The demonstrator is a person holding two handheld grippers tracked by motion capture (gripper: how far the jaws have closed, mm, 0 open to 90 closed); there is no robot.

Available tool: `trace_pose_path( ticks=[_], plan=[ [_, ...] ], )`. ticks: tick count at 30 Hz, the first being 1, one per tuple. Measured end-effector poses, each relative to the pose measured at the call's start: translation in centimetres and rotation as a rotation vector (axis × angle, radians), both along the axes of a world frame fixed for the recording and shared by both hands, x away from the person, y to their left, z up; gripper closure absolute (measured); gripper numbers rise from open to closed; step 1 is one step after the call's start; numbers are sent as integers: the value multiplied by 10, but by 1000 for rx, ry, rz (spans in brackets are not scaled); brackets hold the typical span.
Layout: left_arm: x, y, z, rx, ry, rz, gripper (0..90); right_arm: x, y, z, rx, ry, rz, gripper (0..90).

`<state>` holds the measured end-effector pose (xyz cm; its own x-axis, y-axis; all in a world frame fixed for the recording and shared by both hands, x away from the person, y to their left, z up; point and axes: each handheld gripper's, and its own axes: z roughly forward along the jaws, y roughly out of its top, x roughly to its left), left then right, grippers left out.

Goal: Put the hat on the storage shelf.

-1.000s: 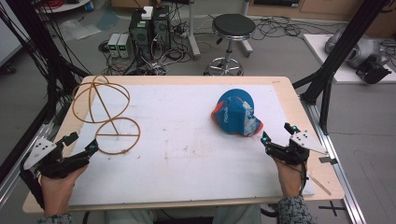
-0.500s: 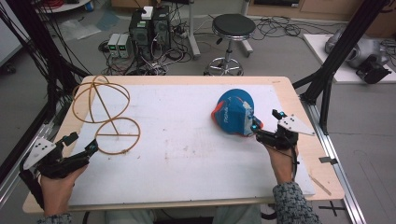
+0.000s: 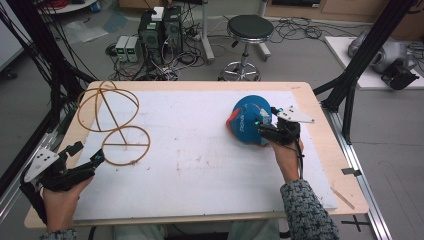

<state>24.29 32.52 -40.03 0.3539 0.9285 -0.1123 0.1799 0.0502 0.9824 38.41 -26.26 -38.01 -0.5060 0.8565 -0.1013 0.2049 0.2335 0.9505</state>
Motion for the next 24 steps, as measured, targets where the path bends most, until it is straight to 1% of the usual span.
trace_pose_path(
  ticks=[3, 5, 7, 10, 13, 15, 17, 19, 22, 24],
  plan=[
    [0, 0, 0, 2, 0, -1, 191, 4, 4, -4, -13, 21, 17, 332],
    [1, -1, 0, 3, 1, -3, 191, 6, 6, -6, -25, 20, 24, 364],
    [1, -2, 0, 4, 0, -4, 195, 8, 8, -8, -35, 21, 23, 393],
    [1, -2, -1, 6, 4, -4, 195, 11, 8, -9, -30, 36, 24, 414],
    [1, -2, -1, 8, 5, -4, 196, 14, 8, -9, -23, 45, 29, 459],
    [1, -2, -1, 7, 5, -4, 196, 16, 9, -9, -31, 50, 33, 487],
    [1, -2, -1, 9, 3, -3, 198, 17, 10, -10, -45, 61, 32, 499],
    [1, -1, -1, 7, 3, -3, 200, 18, 12, -10, -51, 62, 30, 507],
    [1, 0, 0, 6, 2, 0, 200, 20, 13, -10, -58, 69, 24, 544],
    [0, 1, 0, 3, 2, 2, 200, 21, 14, -9, -72, 72, 20, 582]
  ],
)
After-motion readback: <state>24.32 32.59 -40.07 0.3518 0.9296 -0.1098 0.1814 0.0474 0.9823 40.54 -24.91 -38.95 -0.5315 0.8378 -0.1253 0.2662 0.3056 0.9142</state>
